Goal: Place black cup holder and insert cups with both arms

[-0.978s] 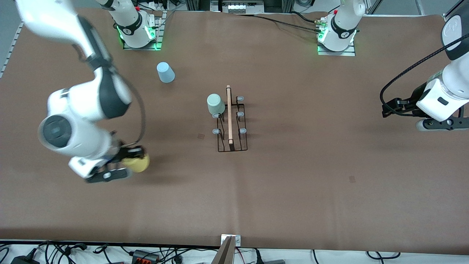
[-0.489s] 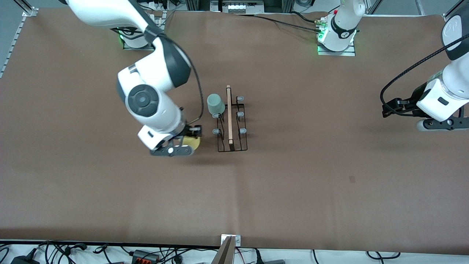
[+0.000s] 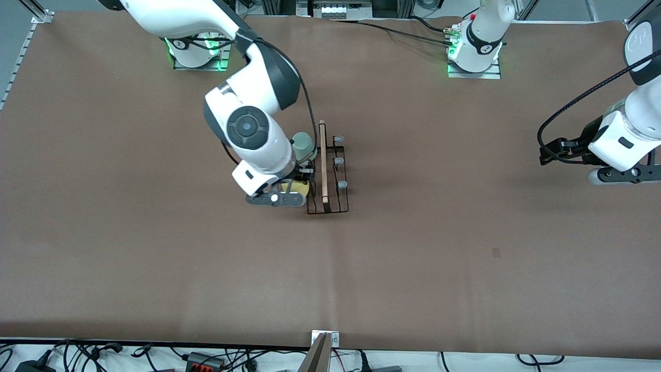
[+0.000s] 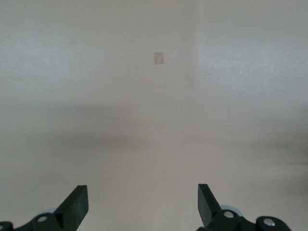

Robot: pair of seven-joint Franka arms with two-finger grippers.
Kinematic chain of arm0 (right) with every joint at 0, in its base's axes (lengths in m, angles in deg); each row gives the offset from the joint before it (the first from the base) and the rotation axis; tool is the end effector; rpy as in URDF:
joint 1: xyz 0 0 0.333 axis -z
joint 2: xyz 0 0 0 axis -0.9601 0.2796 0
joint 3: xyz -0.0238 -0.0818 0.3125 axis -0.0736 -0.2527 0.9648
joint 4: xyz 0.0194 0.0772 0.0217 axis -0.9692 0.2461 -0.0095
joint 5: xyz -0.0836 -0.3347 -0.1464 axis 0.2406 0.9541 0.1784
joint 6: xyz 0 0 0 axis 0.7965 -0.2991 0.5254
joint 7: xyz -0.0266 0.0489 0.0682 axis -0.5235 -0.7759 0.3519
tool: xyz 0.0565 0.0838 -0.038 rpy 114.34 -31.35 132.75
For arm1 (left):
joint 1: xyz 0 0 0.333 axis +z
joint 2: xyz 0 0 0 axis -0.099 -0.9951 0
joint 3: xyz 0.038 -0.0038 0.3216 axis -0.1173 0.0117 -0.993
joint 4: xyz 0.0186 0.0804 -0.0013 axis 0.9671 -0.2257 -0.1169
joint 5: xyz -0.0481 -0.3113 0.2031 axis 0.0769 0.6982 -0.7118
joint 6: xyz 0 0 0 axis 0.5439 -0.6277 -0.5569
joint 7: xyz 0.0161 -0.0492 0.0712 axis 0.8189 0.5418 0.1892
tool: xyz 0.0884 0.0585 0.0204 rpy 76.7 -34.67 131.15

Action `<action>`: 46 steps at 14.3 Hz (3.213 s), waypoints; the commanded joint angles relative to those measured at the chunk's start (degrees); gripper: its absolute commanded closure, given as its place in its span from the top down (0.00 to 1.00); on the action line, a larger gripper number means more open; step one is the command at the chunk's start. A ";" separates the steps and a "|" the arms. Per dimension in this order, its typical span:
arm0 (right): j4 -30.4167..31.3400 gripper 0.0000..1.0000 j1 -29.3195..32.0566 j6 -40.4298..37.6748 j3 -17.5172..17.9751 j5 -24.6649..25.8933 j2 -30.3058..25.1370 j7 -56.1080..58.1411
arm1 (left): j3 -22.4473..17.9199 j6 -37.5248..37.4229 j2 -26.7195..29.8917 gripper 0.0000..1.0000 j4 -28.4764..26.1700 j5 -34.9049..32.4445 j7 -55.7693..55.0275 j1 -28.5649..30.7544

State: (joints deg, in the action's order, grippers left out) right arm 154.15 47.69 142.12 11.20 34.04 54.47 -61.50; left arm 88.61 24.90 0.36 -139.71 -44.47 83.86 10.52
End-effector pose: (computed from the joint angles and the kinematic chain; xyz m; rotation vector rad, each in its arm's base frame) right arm 0.5894 0.4202 0.3915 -3.0743 0.0585 0.1421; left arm 0.5730 -0.0062 0.5431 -3.1183 -0.1056 0.1058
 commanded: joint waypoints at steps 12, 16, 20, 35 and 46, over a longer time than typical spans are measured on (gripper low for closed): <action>-1.36 0.21 -1.70 3.50 -0.87 -0.30 5.09 0.13 | -0.04 -0.63 0.52 1.00 -0.39 1.59 0.71 0.69; -0.04 0.35 -1.70 3.58 -0.87 -0.21 6.23 -0.22 | -0.13 -1.51 0.43 1.00 -0.39 3.26 0.80 1.66; -0.65 1.00 -1.52 4.12 -0.87 -0.65 5.09 -2.32 | -0.04 -1.33 0.43 1.00 -0.30 3.35 0.89 1.84; -0.74 1.00 25.18 -10.56 -1.57 0.05 -10.73 16.99 | -0.04 -1.16 -0.44 1.00 1.01 3.35 0.98 1.84; 4.27 1.00 29.50 -11.27 -12.02 -0.65 -20.04 36.43 | -0.13 2.53 -1.50 1.00 1.28 2.47 4.66 1.92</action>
State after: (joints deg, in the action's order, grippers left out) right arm 155.70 77.37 131.04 0.48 34.04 37.17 -26.92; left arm 88.41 27.46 -0.54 -139.66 -42.00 85.60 12.13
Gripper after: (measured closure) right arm 0.000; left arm 0.000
